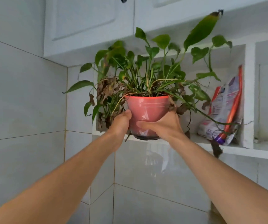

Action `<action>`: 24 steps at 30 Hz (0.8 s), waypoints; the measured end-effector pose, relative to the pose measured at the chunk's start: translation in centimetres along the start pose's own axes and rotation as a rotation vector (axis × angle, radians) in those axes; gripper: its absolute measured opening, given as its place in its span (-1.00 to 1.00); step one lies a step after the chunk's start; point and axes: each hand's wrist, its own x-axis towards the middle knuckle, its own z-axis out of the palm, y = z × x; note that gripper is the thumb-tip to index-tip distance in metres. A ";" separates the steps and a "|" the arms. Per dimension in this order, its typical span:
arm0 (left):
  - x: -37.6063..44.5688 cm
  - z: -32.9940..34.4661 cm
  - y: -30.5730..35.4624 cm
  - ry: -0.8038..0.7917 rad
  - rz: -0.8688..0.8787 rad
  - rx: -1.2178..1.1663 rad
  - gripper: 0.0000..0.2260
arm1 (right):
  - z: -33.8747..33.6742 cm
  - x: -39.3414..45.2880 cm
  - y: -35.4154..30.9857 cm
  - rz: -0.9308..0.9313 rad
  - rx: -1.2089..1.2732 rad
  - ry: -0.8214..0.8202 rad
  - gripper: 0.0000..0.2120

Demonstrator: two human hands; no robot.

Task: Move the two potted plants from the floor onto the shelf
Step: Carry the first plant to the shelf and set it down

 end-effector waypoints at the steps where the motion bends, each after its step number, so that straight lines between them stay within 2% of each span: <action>1: 0.2 0.0 -0.3 -0.024 0.013 0.006 -0.60 | 0.0 0.3 0.2 0.007 -0.011 0.006 -0.42; 4: 0.7 0.2 -1.0 -0.077 0.075 0.086 -0.58 | 0.2 0.9 0.8 0.029 -0.015 0.028 -0.35; 8: 1.9 0.4 -0.9 -0.075 0.055 0.119 -0.52 | 0.1 1.3 1.4 0.045 -0.021 0.031 -0.21; 11: 2.5 0.4 -0.4 -0.100 0.005 0.111 -0.46 | -0.2 1.5 1.6 0.026 -0.014 0.015 -0.32; 15: 3.2 0.2 0.0 -0.121 -0.049 0.099 -0.38 | -0.3 1.6 1.8 0.056 -0.007 -0.013 -0.31; 19: 3.4 0.1 -0.2 -0.010 -0.030 0.295 -0.35 | -0.3 1.6 2.2 0.062 0.004 -0.069 -0.26; 21: 2.9 0.1 -1.0 -0.024 -0.016 0.403 -0.35 | -0.3 1.6 2.3 0.057 0.003 -0.074 -0.26; 23: 2.5 0.0 -2.0 -0.001 -0.020 0.610 -0.31 | -0.3 1.9 2.5 0.070 0.016 -0.081 -0.19; 24: 2.6 -0.1 -2.3 0.066 -0.026 0.695 -0.30 | -0.3 2.0 2.6 0.082 0.020 -0.089 -0.16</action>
